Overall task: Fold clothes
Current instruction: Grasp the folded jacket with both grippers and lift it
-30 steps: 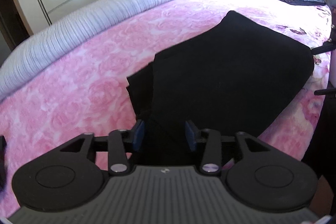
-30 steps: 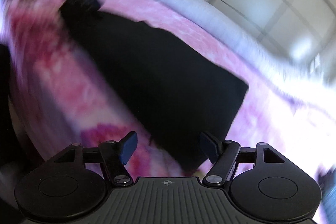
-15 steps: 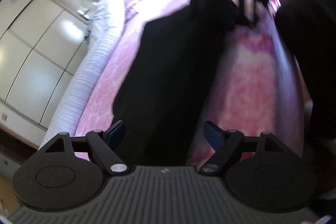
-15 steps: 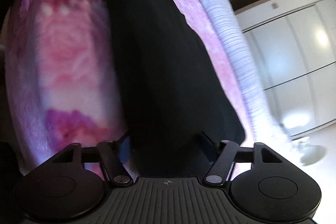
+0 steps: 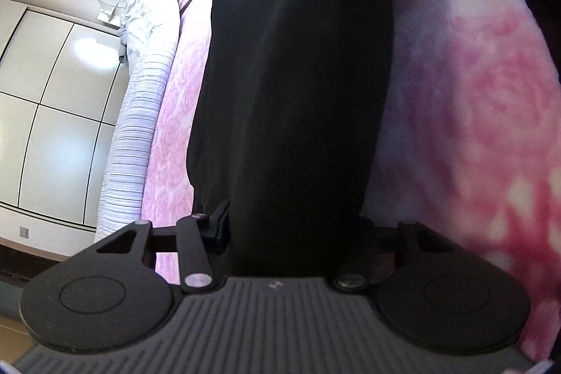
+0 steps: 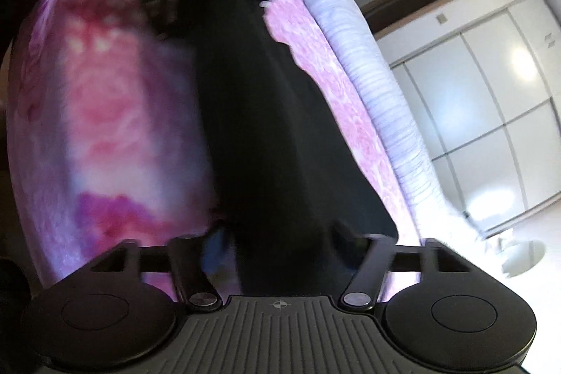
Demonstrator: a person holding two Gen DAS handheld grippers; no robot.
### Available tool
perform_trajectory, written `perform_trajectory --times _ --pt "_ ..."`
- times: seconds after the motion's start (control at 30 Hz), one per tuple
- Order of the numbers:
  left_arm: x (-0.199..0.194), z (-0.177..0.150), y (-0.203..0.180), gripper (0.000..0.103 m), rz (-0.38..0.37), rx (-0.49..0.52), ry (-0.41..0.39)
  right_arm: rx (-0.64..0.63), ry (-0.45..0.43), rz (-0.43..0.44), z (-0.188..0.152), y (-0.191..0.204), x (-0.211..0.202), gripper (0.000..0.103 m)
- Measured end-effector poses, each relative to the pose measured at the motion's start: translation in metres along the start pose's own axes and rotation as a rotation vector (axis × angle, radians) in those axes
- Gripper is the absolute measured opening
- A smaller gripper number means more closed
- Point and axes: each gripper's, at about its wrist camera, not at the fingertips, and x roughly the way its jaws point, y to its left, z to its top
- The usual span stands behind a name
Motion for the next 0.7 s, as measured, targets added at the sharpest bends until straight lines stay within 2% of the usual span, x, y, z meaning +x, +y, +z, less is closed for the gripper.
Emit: perform_trajectory --times 0.13,0.3,0.33,0.37,0.47,0.57,0.7 --pt "-0.001 -0.002 0.005 0.043 -0.021 -0.017 -0.004 -0.020 -0.011 -0.039 -0.002 0.005 0.015 0.076" --pt "0.000 -0.004 0.022 0.043 -0.080 -0.072 -0.011 -0.122 0.081 -0.056 -0.012 -0.023 0.052 0.075" --pt "0.001 -0.005 0.025 0.042 -0.096 -0.074 -0.014 -0.129 0.076 -0.035 -0.013 -0.027 0.055 0.065" --pt "0.002 -0.005 0.028 0.042 -0.117 -0.076 -0.016 -0.139 0.074 -0.007 -0.015 -0.030 0.057 0.046" --pt "0.004 -0.006 0.042 0.037 -0.189 -0.088 -0.017 -0.086 0.059 0.084 -0.017 -0.049 0.059 0.037" --pt "0.003 -0.004 0.065 0.033 -0.275 -0.106 0.003 -0.029 0.055 0.176 -0.014 -0.080 0.059 0.033" --pt "-0.006 0.013 0.106 0.030 -0.390 -0.116 0.057 0.018 0.094 0.293 0.000 -0.128 0.053 0.032"
